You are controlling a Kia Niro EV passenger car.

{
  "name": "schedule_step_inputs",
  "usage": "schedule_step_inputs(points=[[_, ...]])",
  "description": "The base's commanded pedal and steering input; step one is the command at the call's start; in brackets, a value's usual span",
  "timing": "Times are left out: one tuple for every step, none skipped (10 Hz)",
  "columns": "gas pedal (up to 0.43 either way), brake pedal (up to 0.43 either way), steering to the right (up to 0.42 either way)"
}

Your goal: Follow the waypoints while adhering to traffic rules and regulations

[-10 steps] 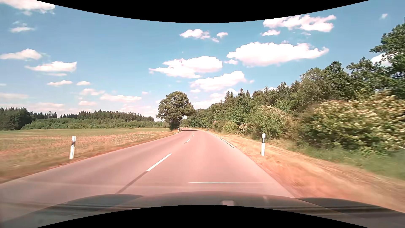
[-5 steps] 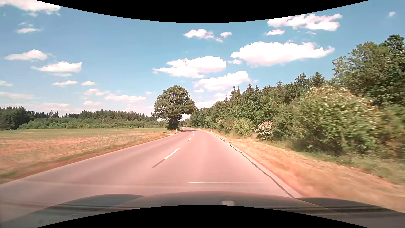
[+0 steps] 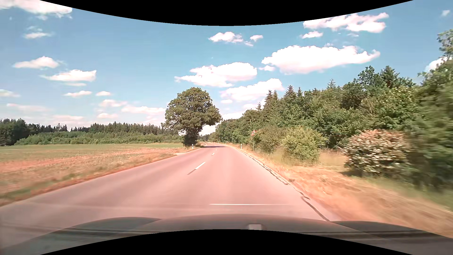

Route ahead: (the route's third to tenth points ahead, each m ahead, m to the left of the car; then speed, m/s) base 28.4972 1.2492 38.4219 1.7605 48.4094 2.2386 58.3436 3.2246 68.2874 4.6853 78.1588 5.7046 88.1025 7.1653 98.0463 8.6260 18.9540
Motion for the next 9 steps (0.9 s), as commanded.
schedule_step_inputs(points=[[0.197, 0.000, -0.015], [0.197, 0.000, -0.014], [0.197, 0.000, -0.014], [0.197, 0.000, -0.014], [0.197, 0.000, -0.013], [0.197, 0.000, -0.012], [0.197, 0.000, -0.012], [0.209, 0.000, -0.011], [0.209, 0.000, -0.010]])
